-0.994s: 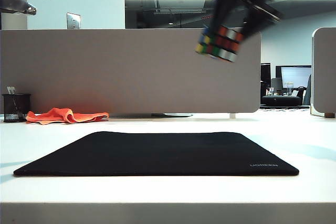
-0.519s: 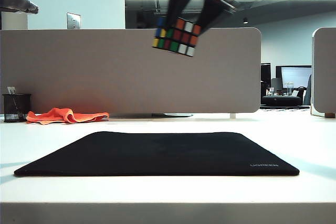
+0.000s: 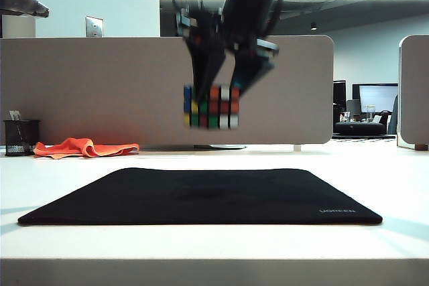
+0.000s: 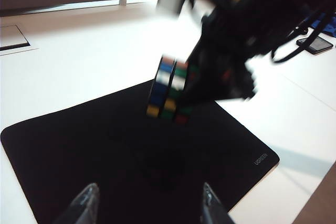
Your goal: Pick up the cube on the right side of the mouse pad, then place it in the center of the mouse pad.
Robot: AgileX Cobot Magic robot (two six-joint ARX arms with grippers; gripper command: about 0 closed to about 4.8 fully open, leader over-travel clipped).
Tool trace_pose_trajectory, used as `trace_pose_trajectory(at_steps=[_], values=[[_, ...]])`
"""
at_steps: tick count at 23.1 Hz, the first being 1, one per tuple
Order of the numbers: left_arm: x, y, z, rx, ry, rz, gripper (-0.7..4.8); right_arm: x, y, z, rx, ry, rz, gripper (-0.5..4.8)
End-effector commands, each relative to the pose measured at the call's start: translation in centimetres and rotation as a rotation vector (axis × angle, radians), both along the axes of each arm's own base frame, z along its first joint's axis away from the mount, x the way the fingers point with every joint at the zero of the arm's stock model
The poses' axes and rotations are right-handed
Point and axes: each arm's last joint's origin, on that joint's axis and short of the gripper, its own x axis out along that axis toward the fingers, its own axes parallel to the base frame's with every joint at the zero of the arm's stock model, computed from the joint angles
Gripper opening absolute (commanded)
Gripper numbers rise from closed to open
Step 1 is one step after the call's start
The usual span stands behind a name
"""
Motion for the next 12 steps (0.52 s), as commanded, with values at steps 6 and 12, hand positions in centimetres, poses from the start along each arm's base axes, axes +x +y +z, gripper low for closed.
trace_pose_trajectory(at_steps=[6, 12], values=[[0.0, 0.0, 0.3, -0.001, -0.011, -0.008, 2.46, 1.4, 1.1, -3.9, -0.045, 0.067, 0.009, 2.41], [0.0, 0.0, 0.2, -0.001, -0.011, -0.007, 2.46, 2.3, 1.7, -6.4, -0.062, 0.090, 0.008, 2.41]])
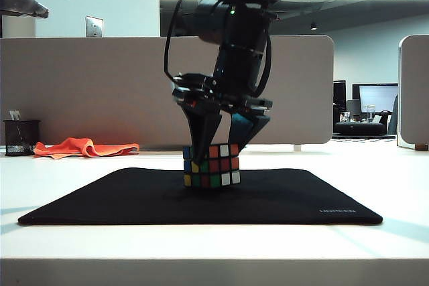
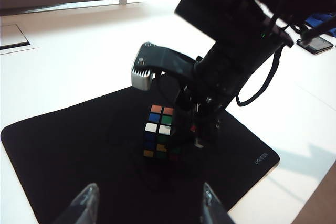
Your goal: Pick up the cube on the right side of the mouse pad, then place it in the center of the mouse pad.
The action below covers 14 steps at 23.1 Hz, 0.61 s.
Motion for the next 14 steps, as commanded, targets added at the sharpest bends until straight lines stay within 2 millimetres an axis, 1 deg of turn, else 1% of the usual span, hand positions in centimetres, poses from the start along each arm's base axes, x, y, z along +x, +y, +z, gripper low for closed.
trace_pose_trajectory(at_steps=[1, 2, 3, 4, 7, 9, 11, 12, 13, 14], values=[[0.0, 0.0, 0.3, -0.001, -0.016, -0.007, 2.46, 0.6, 0.5, 0.2, 0.042, -0.062, 0.005, 2.43], [0.0, 0.0, 0.3, -0.001, -0.016, -0.008, 2.46, 0.7, 0.5, 0.3, 0.050, -0.071, 0.005, 2.99], [0.0, 0.0, 0.3, -0.001, -0.016, -0.007, 2.46, 0.7, 0.5, 0.3, 0.049, -0.069, 0.005, 4.13], [0.0, 0.0, 0.3, -0.001, -0.015, -0.007, 2.46, 0.6, 0.5, 0.2, 0.044, -0.062, 0.005, 4.79], [0.0, 0.0, 0.3, -0.001, -0.016, -0.007, 2.46, 0.3, 0.3, 0.3, 0.029, -0.039, 0.005, 4.79], [0.0, 0.0, 0.3, -0.001, -0.016, -0.008, 2.46, -0.2, 0.0, 1.2, 0.020, -0.029, 0.004, 4.79], [0.0, 0.0, 0.3, -0.001, -0.016, -0.007, 2.46, -0.9, -0.7, 3.8, 0.046, -0.071, 0.000, 4.79], [0.0, 0.0, 0.3, -0.001, -0.016, -0.008, 2.46, -1.3, -1.3, 5.5, 0.067, -0.115, -0.009, 4.04], [0.0, 0.0, 0.3, -0.001, -0.017, -0.008, 2.46, -1.5, -2.0, 7.1, 0.080, -0.164, -0.033, 2.95], [0.0, 0.0, 0.3, -0.001, -0.017, -0.008, 2.46, -1.7, -2.5, 8.0, 0.086, -0.195, -0.052, 2.42]])
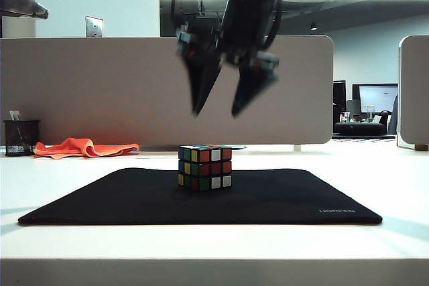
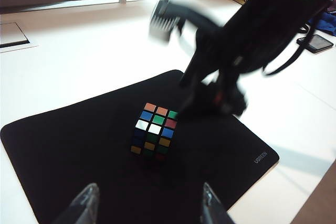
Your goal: Pick up the cube on the right side of the mouse pad, then place it in the center of the mouse pad.
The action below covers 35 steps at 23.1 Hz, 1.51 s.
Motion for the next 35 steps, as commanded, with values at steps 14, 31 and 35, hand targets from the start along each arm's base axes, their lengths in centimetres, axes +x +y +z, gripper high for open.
trace_pose_trajectory(at_steps=[14, 31, 35], values=[[0.0, 0.1, 0.3, 0.009, -0.021, 0.047, 1.11, -2.9, -12.5, 13.3, 0.164, -0.362, -0.376, 0.08], [-2.0, 1.3, 2.1, 0.048, -0.152, 0.369, 0.48, -8.1, -17.8, 17.1, 0.230, -0.572, -0.500, -0.01], [-2.8, 1.4, 1.8, 0.069, -0.113, 0.380, 0.48, -9.9, -18.2, 16.0, 0.234, -0.577, -0.500, -0.01]])
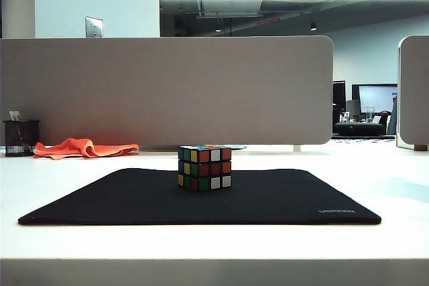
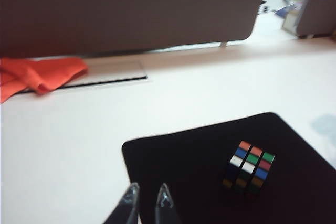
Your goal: Pick up the cube on the right side of the mouse pad, then place it in the center of the mouse pad.
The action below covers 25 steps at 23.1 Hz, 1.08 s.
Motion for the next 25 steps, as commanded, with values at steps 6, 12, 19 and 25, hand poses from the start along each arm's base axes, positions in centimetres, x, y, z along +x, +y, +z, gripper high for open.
trace_pose_trajectory(at_steps=[6, 12, 19, 25], values=[[-1.3, 0.2, -0.1, 0.015, 0.036, 0.007, 0.48, -4.0, -0.9, -3.4, 0.003, -0.010, -0.002, -0.01], [-2.1, 0.4, -0.3, 0.020, 0.054, 0.020, 0.29, -7.6, -1.8, -6.7, 0.021, -0.079, -0.001, -0.01], [-3.5, 0.5, -0.7, 0.026, 0.092, 0.022, -0.06, -13.6, -3.2, -10.3, 0.078, -0.324, -0.004, -0.01], [-5.1, 1.0, -0.6, -0.017, -0.007, 0.114, -0.06, -16.5, -3.8, -13.9, 0.137, -0.401, -0.016, 0.00]])
